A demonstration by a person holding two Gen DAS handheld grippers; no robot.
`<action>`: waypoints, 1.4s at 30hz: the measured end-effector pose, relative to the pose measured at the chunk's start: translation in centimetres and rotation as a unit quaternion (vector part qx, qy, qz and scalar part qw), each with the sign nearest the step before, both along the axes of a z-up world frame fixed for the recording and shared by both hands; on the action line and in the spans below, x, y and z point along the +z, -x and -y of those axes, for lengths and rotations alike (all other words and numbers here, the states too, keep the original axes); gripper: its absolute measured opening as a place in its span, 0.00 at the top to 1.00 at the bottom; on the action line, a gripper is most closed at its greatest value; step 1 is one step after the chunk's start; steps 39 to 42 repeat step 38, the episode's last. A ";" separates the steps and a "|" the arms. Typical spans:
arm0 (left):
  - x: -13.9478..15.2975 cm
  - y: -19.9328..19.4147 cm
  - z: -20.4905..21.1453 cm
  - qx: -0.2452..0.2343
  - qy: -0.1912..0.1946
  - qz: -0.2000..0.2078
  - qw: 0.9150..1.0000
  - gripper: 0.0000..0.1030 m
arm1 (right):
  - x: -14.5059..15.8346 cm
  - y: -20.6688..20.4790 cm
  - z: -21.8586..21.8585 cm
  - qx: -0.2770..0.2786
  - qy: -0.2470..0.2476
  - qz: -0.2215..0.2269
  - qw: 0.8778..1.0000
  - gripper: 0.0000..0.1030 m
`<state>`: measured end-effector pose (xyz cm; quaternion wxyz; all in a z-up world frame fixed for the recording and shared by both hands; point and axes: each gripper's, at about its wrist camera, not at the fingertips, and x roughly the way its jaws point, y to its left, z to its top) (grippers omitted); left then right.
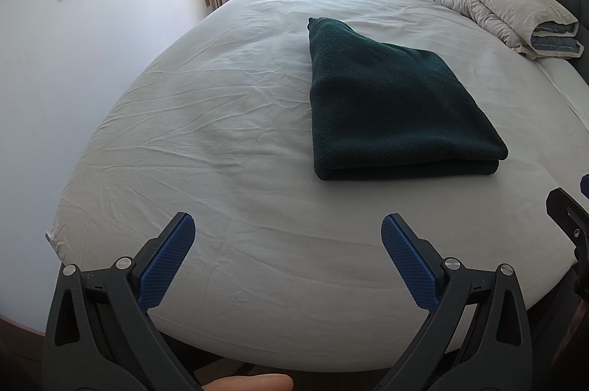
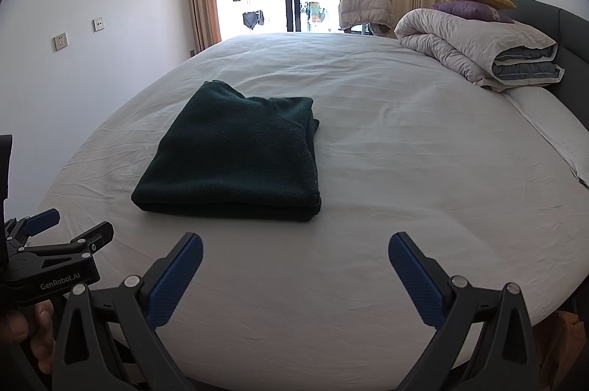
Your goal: Fold small clothes
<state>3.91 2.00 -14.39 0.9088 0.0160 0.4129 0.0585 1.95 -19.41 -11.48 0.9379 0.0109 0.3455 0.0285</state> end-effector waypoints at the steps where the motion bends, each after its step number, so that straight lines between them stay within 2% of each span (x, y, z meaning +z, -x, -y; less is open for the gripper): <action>1: 0.0 0.0 0.0 0.000 0.000 0.000 1.000 0.00 | 0.0 0.0 0.0 0.000 0.000 0.000 1.000 0.00; 32: -0.7 -0.1 -0.2 -0.003 0.007 -0.017 1.000 0.00 | -0.5 0.2 -0.2 0.003 0.000 -0.004 1.000 0.00; 42: -0.7 0.0 -0.1 -0.005 0.008 -0.011 1.000 0.00 | -0.7 0.3 -0.1 0.003 -0.002 -0.007 1.000 0.00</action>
